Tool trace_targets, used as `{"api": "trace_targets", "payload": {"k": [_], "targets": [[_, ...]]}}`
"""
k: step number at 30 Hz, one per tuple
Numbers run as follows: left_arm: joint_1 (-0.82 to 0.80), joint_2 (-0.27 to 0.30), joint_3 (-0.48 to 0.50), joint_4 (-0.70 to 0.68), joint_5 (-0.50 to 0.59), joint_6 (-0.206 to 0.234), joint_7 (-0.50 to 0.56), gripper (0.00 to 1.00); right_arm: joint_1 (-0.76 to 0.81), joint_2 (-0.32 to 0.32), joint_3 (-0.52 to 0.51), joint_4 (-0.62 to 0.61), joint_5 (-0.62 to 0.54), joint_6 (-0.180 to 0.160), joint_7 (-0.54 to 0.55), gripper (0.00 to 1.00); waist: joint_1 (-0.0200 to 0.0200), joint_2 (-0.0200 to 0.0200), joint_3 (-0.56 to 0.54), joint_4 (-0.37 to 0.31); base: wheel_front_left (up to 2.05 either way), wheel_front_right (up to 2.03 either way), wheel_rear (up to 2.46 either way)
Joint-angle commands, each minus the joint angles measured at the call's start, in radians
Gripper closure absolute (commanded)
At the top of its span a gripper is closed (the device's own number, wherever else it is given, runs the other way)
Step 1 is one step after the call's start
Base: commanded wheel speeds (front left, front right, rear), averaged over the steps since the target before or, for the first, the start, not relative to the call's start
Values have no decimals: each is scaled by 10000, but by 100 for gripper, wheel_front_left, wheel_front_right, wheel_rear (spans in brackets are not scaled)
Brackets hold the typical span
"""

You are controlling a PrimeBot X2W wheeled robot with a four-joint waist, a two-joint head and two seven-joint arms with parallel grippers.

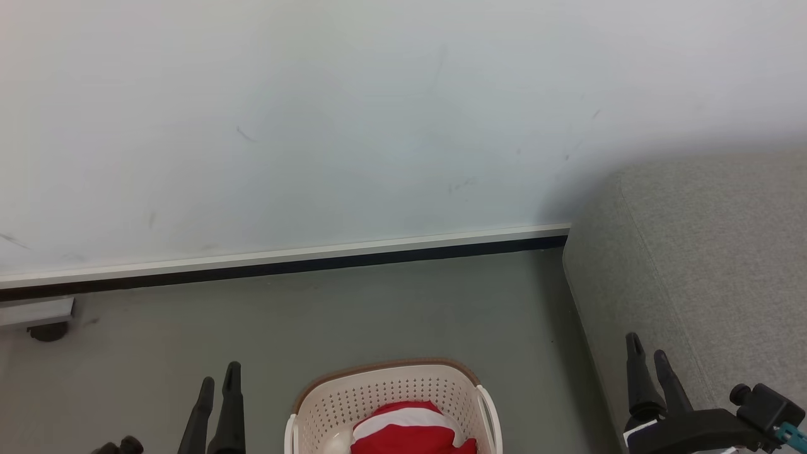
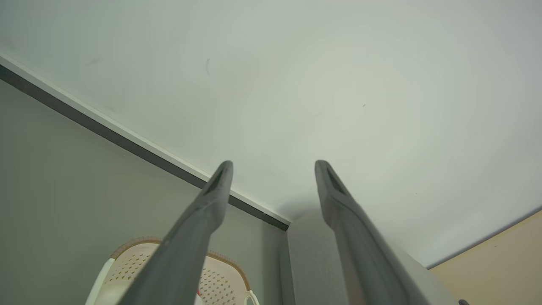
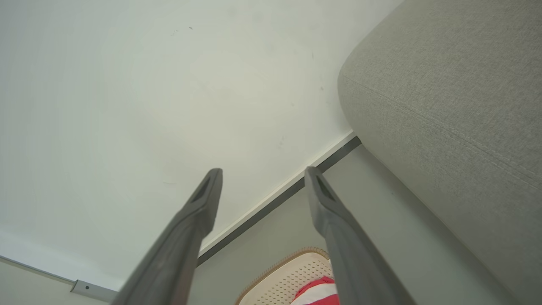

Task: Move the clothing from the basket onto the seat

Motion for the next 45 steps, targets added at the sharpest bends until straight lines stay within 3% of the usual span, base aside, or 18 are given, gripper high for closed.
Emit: {"api": "trace_targets", "payload": {"k": [1, 18, 45], "targets": [[114, 49, -18, -221, 394, 41, -87, 0, 53, -93, 122, -185, -346, 3, -138, 0, 0, 0, -7, -3, 0, 0, 0], [522, 56, -291, -709, 3026, 704, -412, 0, 329, -94, 762, -761, -2249, 4, -733, 0, 0, 0, -125, -42, 0, 0, 0], [1089, 65, -560, -1448, 5513, 906, -817, 0, 760, -298, 1882, -1283, -4306, 6, -1496, 0, 0, 0, -295, -103, 0, 0, 0]]}}
